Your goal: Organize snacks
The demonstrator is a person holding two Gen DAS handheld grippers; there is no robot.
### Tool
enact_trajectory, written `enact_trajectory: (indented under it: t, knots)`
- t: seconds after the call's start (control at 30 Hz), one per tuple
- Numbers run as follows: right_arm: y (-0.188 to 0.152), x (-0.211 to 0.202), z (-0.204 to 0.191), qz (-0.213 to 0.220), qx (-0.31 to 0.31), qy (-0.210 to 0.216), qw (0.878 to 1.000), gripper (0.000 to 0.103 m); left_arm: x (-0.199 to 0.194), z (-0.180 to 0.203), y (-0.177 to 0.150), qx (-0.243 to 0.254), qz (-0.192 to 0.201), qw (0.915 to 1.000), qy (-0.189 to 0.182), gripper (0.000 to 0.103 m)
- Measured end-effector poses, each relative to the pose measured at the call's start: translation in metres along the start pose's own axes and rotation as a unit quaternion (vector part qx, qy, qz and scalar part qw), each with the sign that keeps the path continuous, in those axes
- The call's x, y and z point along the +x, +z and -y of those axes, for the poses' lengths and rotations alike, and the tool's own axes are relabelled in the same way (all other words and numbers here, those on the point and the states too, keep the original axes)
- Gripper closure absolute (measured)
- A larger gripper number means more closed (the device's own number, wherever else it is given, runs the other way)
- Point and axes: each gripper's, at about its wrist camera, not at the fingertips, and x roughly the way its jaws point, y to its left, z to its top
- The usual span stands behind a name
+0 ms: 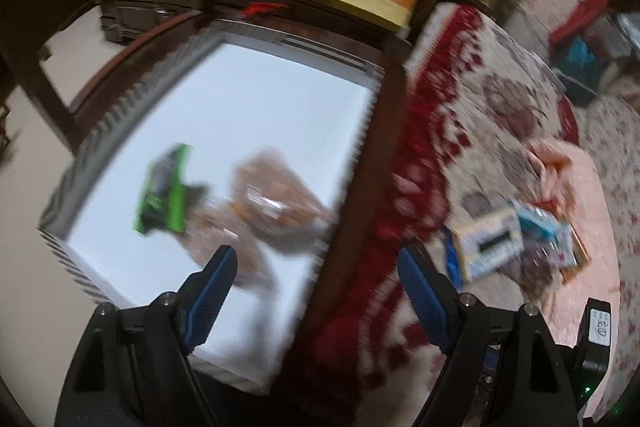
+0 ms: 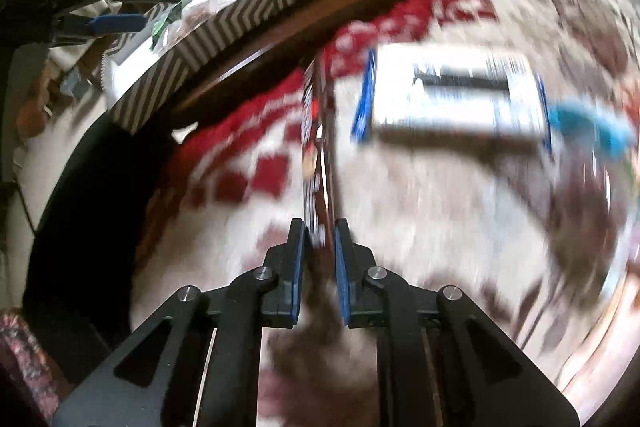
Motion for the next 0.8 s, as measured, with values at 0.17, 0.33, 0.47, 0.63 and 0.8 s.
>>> enact_trajectory:
  t: [0.17,0.33,0.47,0.63,0.8]
  knots:
    - [-0.027,-0.02,0.016,0.038,0.059,0.032,0.997,0.082,0.002,0.038,-0.02,0.033,-0.018,0.9992,-0.015,0.019]
    - [-0.036,-0.037,0.035,0.061,0.088,0.023,0.994,0.071,0.019,0.067,-0.03,0.039,-0.043,0.9981,-0.02,0.019]
    - [-0.039,-0.047,0.049,0.08,0.103,0.018,0.991,0.064,0.044,0.083,-0.039,0.036,-0.078,0.996,-0.028,0.019]
    - [-0.041,-0.056,0.058,0.089,0.12,0.016,0.989,0.062,0.069,0.094,-0.045,0.026,-0.1,0.9941,-0.034,0.021]
    - [-0.037,-0.059,0.066,0.096,0.127,0.017,0.987,0.062,0.08,0.093,-0.051,0.037,-0.103,0.9934,-0.033,0.042]
